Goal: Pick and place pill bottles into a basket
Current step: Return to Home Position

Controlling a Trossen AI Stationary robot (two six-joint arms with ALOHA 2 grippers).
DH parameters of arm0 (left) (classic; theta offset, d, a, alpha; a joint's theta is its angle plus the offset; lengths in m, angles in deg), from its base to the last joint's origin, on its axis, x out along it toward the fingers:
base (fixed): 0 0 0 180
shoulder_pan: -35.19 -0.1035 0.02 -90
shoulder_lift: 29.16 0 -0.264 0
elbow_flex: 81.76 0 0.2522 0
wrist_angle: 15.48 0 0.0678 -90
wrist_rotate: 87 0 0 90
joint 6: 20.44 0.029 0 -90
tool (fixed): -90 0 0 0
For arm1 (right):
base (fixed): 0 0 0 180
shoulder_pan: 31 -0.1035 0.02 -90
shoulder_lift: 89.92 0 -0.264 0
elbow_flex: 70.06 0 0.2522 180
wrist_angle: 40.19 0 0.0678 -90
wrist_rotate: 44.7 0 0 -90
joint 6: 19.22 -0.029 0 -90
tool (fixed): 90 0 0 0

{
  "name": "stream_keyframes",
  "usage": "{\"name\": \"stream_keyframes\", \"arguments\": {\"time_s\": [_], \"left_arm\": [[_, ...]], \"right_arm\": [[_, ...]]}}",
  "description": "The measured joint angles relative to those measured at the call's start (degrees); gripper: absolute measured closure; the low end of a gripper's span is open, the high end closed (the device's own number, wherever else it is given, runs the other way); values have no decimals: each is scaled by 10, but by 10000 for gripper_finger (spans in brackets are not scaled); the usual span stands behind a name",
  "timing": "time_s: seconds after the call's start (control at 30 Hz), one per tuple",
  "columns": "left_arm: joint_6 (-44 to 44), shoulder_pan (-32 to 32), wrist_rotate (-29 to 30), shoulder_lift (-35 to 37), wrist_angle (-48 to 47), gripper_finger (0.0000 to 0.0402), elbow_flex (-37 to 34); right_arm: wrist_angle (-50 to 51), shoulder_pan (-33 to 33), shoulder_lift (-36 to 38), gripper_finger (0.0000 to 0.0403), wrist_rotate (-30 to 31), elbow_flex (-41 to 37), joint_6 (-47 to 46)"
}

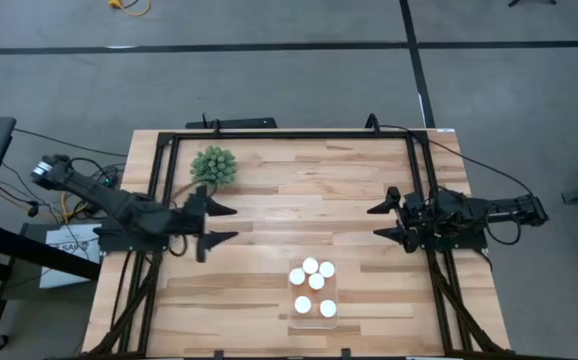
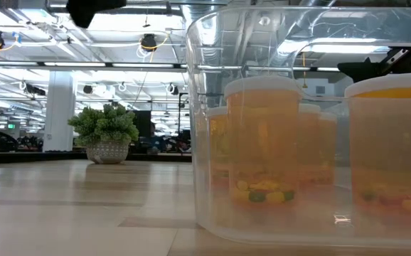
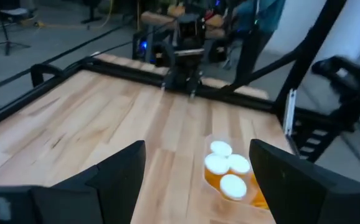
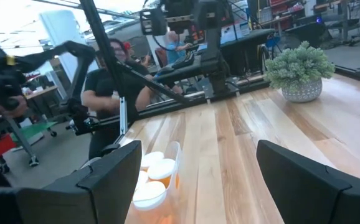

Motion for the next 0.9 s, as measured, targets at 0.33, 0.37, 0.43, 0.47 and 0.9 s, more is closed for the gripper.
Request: {"name": "stream_keyframes", "arguments": {"time_s": [0.33,0.37,0.43,0.47,0.9], "left_arm": [[25,-6,-65,243,99,125,-160],[31,-6,-70,262,105,125,-171],[44,-6,-79,297,116,125,-190],[51,-6,-85,314,119,125,-199],[114,-6,-176,457,157,125,-288]], "right_arm": [[0,0,0,92,0,0,0],[0,0,0,92,0,0,0],[0,0,0,92,0,0,0],[0,0,0,92,0,0,0],[0,0,0,92,0,0,0]]}}
